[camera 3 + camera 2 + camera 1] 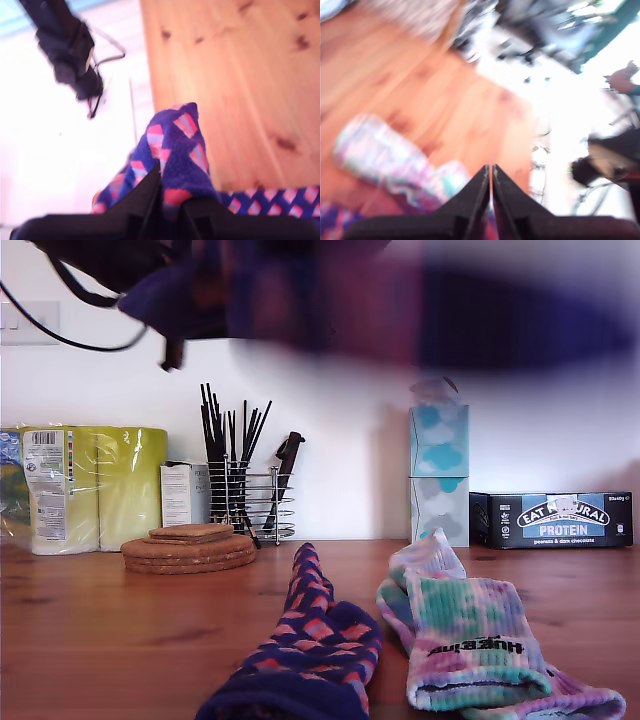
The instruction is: Pair up the socks based on colour and pattern, by placing each sock on top of its pair
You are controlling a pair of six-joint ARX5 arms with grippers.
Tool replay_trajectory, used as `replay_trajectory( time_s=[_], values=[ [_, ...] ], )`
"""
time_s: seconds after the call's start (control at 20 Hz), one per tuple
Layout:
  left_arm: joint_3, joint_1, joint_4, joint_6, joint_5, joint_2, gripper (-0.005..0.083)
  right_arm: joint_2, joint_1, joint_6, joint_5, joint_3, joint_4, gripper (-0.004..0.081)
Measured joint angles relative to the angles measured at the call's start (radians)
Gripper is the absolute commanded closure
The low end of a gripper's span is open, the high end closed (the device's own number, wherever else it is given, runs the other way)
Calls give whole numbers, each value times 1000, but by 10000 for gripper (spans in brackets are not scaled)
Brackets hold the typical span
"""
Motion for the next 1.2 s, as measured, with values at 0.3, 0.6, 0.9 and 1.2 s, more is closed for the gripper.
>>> replay_trajectory(
  time_s=[0.3, 0.6, 0.9, 1.2],
  values=[
    [1, 19, -158, 85, -92, -287, 797, 0, -76, 110, 72, 0, 101, 783],
    [-196, 58, -121, 87, -180, -490, 797, 6, -190, 204, 97, -1, 316, 783],
    [-563, 105, 101, -13, -331, -850, 797, 131, -262, 263, 93, -1, 504, 783],
    [-769, 105, 72, -102, -337, -1038, 797, 327, -325, 314, 70, 38, 740, 783]
  ],
)
